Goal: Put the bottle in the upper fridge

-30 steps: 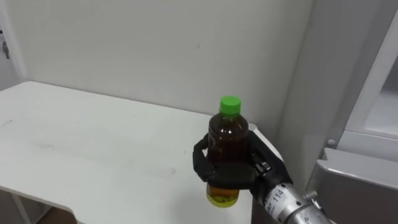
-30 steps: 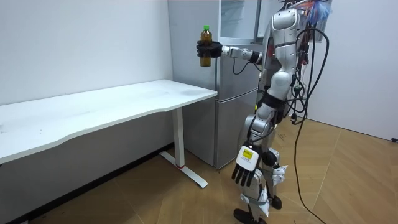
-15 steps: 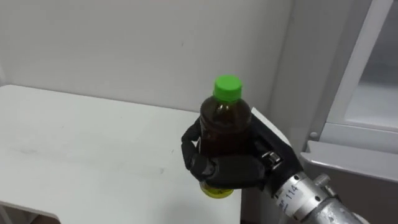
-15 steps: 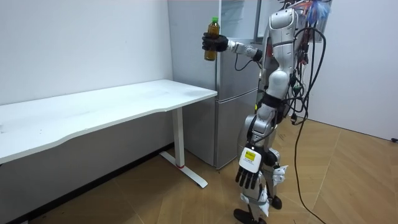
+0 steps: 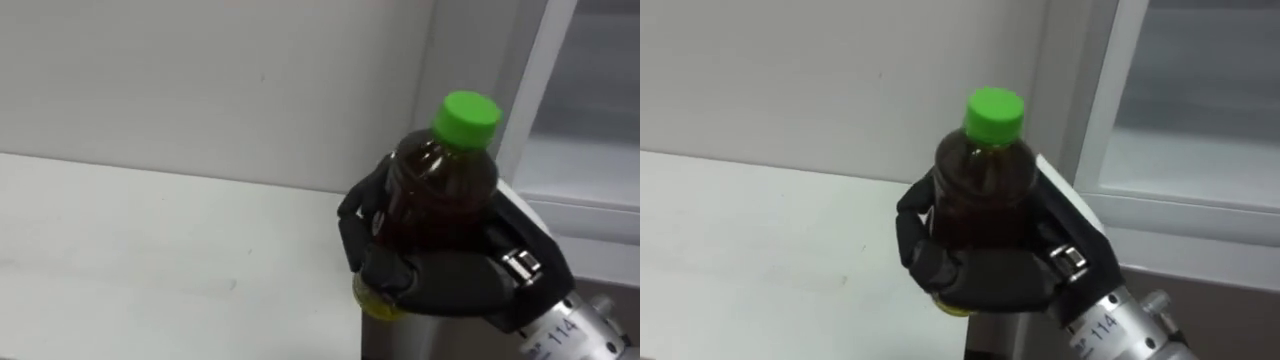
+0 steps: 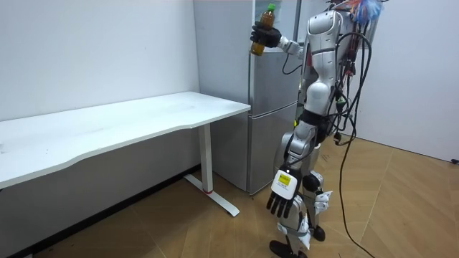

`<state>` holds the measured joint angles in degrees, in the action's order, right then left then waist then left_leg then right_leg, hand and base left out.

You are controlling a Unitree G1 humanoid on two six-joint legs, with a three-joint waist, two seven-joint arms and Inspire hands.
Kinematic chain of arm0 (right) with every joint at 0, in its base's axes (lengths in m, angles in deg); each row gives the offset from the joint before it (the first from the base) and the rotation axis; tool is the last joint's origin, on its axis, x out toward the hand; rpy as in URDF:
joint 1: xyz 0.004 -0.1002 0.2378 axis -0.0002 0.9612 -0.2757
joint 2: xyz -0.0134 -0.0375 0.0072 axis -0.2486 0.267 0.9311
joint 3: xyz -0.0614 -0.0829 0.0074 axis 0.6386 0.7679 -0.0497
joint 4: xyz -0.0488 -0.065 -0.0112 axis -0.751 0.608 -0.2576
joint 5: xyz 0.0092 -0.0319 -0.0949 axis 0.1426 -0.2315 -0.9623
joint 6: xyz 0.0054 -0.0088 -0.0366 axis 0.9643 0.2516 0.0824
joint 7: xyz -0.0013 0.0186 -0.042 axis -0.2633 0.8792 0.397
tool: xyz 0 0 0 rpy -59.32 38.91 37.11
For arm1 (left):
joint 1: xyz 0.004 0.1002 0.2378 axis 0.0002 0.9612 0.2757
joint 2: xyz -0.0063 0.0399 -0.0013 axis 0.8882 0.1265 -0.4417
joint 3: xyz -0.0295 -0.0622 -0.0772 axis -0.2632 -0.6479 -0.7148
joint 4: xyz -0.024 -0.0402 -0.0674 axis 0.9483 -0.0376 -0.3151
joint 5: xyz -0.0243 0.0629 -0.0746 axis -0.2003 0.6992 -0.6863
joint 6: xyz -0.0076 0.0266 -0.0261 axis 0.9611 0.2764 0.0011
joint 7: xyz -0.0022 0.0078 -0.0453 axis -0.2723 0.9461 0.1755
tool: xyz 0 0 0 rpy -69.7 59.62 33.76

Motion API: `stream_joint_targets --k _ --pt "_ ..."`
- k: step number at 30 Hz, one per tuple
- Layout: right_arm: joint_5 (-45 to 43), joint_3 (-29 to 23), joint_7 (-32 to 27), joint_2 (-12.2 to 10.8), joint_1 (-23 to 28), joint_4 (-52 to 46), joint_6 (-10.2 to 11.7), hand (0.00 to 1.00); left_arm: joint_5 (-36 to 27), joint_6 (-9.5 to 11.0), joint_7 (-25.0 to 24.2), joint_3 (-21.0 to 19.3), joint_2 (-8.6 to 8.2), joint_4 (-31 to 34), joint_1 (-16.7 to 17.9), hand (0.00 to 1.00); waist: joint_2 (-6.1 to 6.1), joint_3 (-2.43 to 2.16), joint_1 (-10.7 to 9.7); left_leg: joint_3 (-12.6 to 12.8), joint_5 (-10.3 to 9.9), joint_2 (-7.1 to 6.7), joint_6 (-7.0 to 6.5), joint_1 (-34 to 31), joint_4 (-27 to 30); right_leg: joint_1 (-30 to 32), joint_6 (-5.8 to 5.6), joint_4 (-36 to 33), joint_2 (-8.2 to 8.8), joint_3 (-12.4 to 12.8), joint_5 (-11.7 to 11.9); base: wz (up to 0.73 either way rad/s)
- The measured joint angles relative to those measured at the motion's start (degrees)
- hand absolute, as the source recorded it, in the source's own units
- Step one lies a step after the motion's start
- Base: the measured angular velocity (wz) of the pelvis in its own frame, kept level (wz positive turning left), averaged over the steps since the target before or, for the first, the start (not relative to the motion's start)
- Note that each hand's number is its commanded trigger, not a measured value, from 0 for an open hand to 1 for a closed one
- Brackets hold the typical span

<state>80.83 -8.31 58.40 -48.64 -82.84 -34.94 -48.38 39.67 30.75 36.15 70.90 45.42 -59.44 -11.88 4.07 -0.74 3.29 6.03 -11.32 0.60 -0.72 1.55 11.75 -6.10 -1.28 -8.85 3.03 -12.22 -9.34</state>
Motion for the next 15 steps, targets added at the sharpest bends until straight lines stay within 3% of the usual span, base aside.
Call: stream_joint_targets --k 5,15 --pt "1.03 -4.48 -0.12 0.0 0.0 -0.98 0.08 1.0 -0.09 0.05 0.84 -0.33 -0.16 -0.16 0.5 0.0 -0.26 0.21 -0.83 0.22 -0.01 0.04 0.01 0.88 -0.12 -0.68 0.0 0.02 -0.07 0.71 0.0 -0.02" --pt "4.38 -11.32 -1.47 0.06 1.59 -2.48 0.65 1.0 -0.46 1.63 0.91 -2.95 -0.5 -0.06 1.01 0.0 -0.03 0.06 -3.87 0.37 -0.04 0.11 0.01 0.88 -0.02 -0.65 0.03 -0.01 -0.12 0.82 0.02 -0.01"
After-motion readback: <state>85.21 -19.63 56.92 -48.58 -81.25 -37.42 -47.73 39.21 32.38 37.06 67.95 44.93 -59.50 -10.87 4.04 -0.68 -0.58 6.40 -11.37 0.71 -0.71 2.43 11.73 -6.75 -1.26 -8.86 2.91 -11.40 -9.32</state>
